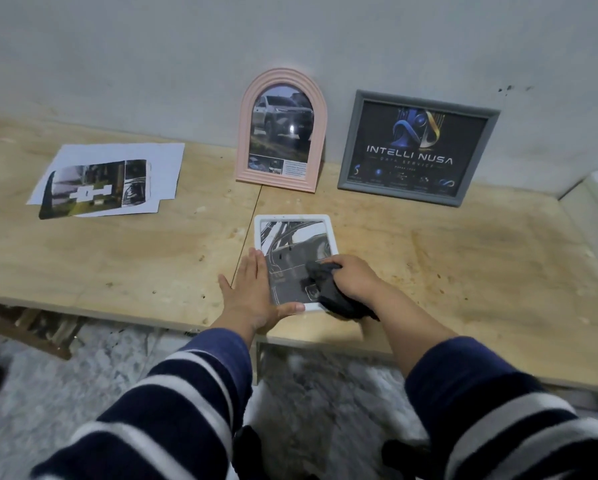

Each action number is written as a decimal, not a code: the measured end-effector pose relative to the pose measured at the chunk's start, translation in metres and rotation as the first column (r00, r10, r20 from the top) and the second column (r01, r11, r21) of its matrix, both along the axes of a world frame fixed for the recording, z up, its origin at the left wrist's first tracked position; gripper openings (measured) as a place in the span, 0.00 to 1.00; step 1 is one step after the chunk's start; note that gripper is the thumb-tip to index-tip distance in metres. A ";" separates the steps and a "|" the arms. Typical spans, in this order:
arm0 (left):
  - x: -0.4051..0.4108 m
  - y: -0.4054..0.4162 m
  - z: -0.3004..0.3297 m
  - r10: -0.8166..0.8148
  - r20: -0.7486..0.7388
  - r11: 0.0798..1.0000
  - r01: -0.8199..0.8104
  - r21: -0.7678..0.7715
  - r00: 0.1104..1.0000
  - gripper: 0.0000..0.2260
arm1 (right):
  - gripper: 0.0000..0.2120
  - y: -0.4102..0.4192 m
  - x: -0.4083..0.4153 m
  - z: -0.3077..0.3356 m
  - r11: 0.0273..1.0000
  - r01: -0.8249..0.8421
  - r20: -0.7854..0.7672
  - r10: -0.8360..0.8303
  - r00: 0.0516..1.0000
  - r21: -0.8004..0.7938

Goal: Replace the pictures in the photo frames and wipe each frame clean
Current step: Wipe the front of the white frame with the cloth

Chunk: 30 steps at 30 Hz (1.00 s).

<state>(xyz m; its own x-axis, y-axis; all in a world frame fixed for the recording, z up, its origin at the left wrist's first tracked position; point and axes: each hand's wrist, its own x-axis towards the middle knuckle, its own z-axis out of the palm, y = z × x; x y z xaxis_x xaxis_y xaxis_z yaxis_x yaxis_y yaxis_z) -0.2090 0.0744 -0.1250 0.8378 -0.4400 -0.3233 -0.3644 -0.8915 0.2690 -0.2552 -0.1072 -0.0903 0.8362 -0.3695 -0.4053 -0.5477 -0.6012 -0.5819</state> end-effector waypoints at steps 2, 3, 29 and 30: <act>-0.003 -0.003 0.002 -0.051 0.073 0.995 0.057 -0.085 0.996 0.50 | 0.17 -0.001 -0.004 0.003 0.958 0.228 0.085 -0.245 0.966 0.171; -0.006 -0.006 0.007 -0.040 0.114 0.982 0.060 -0.179 0.993 0.46 | 0.15 0.000 -0.006 0.006 0.912 0.315 0.102 -0.351 0.931 0.263; -0.018 -0.013 0.014 0.014 0.283 0.922 0.098 -0.375 0.959 0.36 | 0.08 -0.006 0.015 0.015 0.817 0.536 0.237 -0.575 0.783 0.212; -0.016 -0.006 0.007 0.006 0.253 0.947 0.076 -0.312 0.967 0.44 | 0.07 -0.009 0.021 0.015 0.832 0.523 0.233 -0.554 0.799 0.185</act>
<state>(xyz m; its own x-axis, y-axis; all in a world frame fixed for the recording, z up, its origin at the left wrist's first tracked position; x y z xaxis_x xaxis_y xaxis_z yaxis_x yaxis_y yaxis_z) -0.2249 0.0682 -0.1175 0.8551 -0.5157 0.0533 -0.4854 -0.7602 0.4318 -0.2346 -0.1164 -0.0753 0.5952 -0.7603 -0.2602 -0.5798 -0.1820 -0.7942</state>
